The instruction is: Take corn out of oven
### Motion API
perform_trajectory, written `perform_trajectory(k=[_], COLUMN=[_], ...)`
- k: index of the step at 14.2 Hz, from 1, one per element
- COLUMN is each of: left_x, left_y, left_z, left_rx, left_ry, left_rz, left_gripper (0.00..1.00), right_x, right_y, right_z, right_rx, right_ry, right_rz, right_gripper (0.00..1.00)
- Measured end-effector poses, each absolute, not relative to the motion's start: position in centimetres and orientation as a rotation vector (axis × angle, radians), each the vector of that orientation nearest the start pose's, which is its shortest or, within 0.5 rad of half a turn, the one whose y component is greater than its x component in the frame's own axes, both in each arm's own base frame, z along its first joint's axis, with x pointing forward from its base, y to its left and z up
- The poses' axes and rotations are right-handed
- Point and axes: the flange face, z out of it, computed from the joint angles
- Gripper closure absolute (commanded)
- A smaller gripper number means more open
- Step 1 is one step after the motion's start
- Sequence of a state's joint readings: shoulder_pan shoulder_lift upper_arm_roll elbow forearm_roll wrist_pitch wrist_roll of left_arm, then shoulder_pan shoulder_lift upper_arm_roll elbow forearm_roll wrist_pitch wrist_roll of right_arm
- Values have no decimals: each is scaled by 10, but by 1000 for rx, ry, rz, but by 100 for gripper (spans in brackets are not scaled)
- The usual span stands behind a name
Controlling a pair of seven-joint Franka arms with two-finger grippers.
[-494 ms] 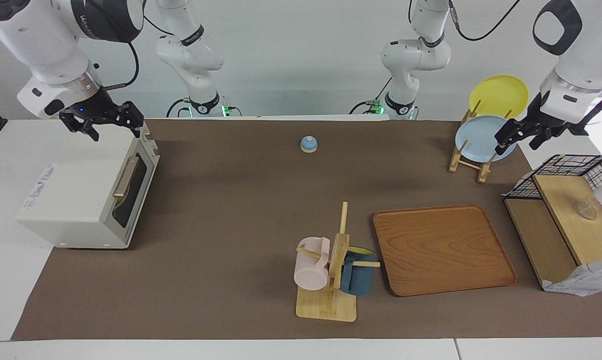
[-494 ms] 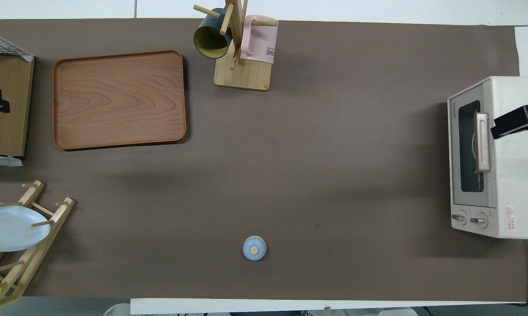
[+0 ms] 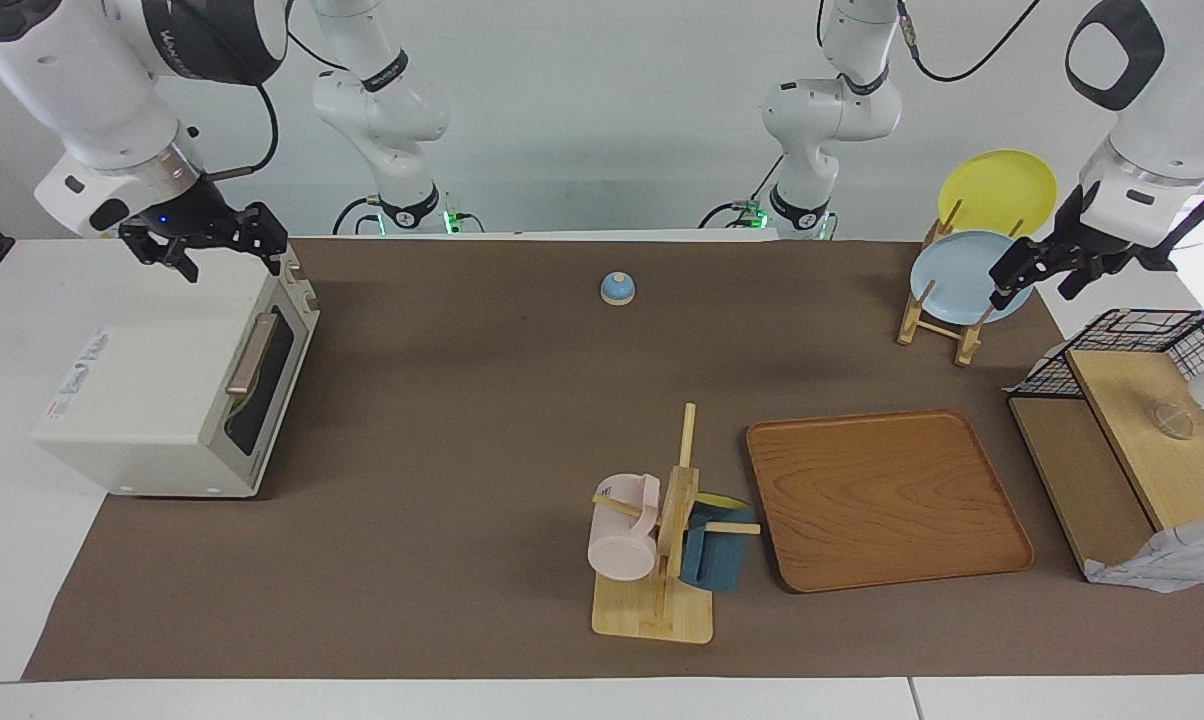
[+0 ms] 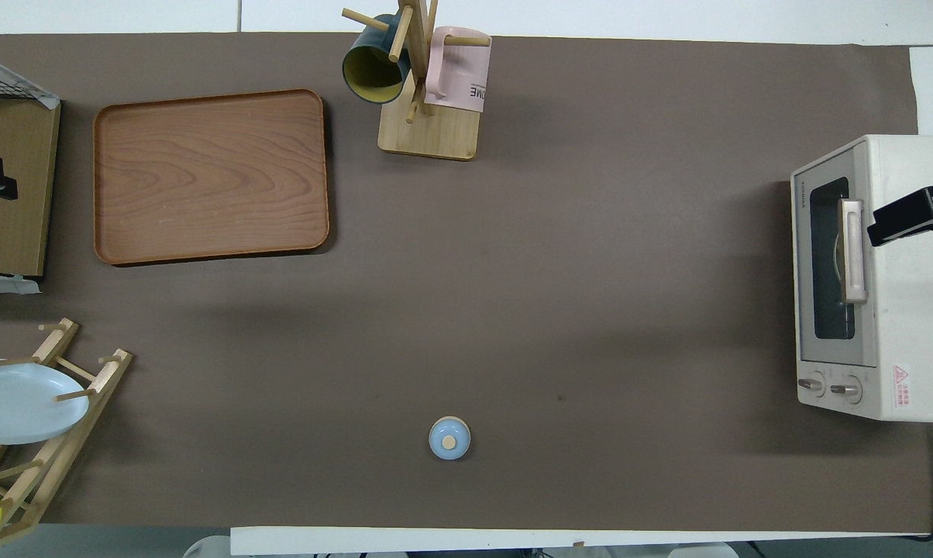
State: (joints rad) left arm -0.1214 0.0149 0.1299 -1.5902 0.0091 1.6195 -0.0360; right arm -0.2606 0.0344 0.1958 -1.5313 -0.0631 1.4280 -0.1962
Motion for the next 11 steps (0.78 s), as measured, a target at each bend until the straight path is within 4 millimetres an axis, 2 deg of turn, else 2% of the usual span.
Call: perform_trajectory(k=[1,2,4,9,11], left_x=[563,563,563,563,563], left_y=[5,5,5,5,5], left_z=[611,611,611,611,611], left_rx=[-3130,-3130,-3130,-3130,-3130], left_ry=[-69,-69,-69,-69,-69], left_rz=[-23,-23,-23,-23,-23], left_gripper=[0,0,0,0,0], right_x=[549,551,556,564,562], right_y=[-45,-47,-51,-70,-76], right_z=[612,610,593,524,511], right_rx=[-3165,-3167,-3177,-3262,-3264], right_ry=[-220,-229,-242,-332,-317], right_rz=[213,196,167,193,208], right_gripper=[92,99,100,100,100])
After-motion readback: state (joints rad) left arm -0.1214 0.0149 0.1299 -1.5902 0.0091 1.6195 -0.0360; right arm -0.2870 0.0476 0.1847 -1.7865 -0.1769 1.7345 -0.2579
